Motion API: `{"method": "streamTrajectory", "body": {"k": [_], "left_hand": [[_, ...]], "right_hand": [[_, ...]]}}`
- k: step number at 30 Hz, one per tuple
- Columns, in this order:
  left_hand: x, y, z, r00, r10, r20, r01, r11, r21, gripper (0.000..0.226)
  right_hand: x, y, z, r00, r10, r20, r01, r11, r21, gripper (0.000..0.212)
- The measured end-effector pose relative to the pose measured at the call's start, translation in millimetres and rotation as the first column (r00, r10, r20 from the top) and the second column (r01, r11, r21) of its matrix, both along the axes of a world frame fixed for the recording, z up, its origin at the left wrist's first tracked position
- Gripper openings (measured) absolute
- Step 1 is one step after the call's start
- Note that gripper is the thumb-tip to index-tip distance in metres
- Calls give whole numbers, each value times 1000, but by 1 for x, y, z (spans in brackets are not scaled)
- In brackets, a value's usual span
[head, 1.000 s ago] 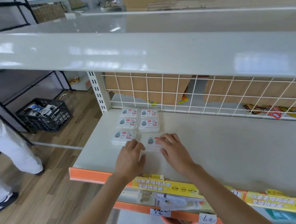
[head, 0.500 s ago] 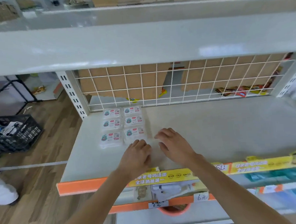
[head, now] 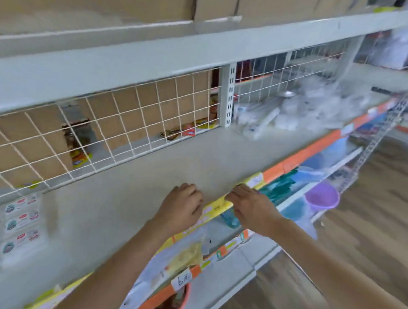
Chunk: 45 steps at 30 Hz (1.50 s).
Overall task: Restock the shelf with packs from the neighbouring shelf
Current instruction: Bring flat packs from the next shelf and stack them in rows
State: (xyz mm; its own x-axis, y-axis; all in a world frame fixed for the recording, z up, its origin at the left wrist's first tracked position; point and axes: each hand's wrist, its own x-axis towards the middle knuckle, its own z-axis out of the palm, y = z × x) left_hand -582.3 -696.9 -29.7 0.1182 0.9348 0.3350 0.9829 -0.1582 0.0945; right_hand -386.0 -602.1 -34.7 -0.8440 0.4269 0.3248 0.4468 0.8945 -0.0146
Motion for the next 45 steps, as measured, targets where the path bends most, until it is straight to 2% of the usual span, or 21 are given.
{"method": "streamTrajectory", "body": {"k": [4, 8, 13, 17, 23, 26, 29, 34, 40, 42, 45], "left_hand": [[71, 55, -4, 995, -56, 79, 54, 998, 26, 25], [122, 96, -8, 985, -115, 128, 120, 993, -26, 30], [152, 149, 1, 981, -111, 157, 120, 992, -46, 25], [160, 199, 1, 984, -93, 154, 104, 992, -67, 24], [147, 294, -4, 978, 40, 202, -24, 996, -83, 27], [135, 335, -5, 967, 145, 209, -130, 988, -83, 36], [123, 365, -6, 952, 253, 171, -240, 966, -95, 46], [108, 378, -18, 893, 439, 103, -419, 892, -172, 60], [114, 364, -24, 876, 460, 146, -438, 885, -158, 51], [123, 354, -24, 863, 462, 203, -443, 886, -134, 45], [137, 340, -24, 833, 498, 241, -481, 867, -128, 45]], "right_hand": [[72, 41, 7, 989, -147, -19, 146, 989, -22, 30], [119, 68, 0, 974, -221, -49, 217, 973, -74, 40], [146, 107, 3, 950, -302, -74, 288, 944, -160, 38], [154, 145, 0, 946, -312, -91, 291, 938, -188, 45], [163, 232, 5, 952, -300, -63, 282, 938, -201, 45], [160, 285, 18, 959, -282, -10, 277, 946, -170, 41], [148, 332, 25, 962, -271, -23, 264, 950, -164, 38], [118, 365, 18, 978, -206, 22, 206, 957, -203, 41], [86, 407, 22, 976, -201, 87, 215, 955, -203, 60], [81, 413, 20, 971, -203, 124, 222, 960, -171, 57], [80, 410, 13, 971, -162, 176, 193, 965, -178, 41]]}}
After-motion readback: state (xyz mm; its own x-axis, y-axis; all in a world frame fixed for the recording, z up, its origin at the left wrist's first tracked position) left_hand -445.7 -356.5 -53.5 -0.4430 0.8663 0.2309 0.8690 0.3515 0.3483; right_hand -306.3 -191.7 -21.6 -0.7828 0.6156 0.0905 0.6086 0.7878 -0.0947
